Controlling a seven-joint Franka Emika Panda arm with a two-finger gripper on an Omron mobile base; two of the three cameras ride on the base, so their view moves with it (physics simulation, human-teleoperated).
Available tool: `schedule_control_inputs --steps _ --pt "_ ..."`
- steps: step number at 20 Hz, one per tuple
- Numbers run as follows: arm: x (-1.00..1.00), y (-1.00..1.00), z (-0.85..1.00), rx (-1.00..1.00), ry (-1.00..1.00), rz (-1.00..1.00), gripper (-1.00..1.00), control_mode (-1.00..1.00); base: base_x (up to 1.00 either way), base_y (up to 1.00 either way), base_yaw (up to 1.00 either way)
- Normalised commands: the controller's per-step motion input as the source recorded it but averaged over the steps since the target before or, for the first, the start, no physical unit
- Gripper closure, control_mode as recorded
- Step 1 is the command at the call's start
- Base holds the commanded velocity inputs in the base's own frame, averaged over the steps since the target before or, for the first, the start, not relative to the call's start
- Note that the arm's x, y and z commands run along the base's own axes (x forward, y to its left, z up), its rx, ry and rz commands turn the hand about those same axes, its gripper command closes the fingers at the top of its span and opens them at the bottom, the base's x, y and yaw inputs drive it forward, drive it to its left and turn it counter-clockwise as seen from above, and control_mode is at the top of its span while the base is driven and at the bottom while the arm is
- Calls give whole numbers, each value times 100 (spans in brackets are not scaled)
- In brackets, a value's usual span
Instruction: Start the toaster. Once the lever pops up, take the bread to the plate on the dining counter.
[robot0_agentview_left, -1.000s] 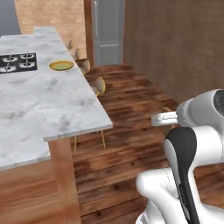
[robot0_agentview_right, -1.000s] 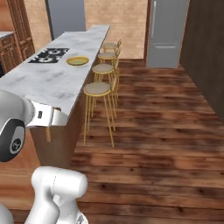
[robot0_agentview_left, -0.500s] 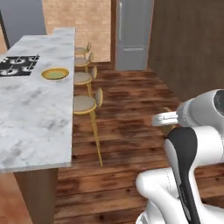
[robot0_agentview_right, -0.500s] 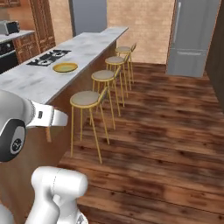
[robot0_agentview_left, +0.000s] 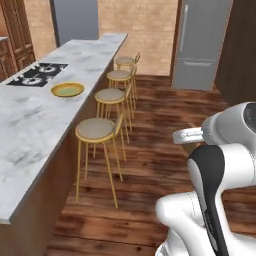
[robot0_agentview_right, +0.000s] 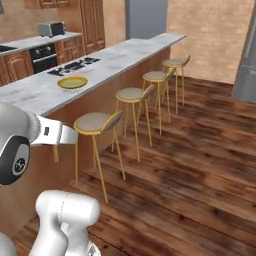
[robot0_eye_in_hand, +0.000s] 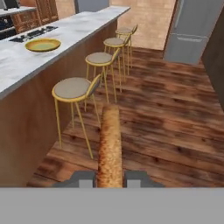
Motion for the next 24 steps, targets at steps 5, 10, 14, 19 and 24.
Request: schedule_control_inputs --steps 5,10,14,19,24 --pt "0 0 0 0 0 0 100 100 42 -95 57" --pt "0 0 0 0 0 0 100 100 32 -96 59" --pt "0 0 0 0 0 0 100 100 28 -100 57" --pt "0 0 0 0 0 0 100 100 25 -100 52" --pt "0 0 0 0 0 0 100 100 38 -97 54"
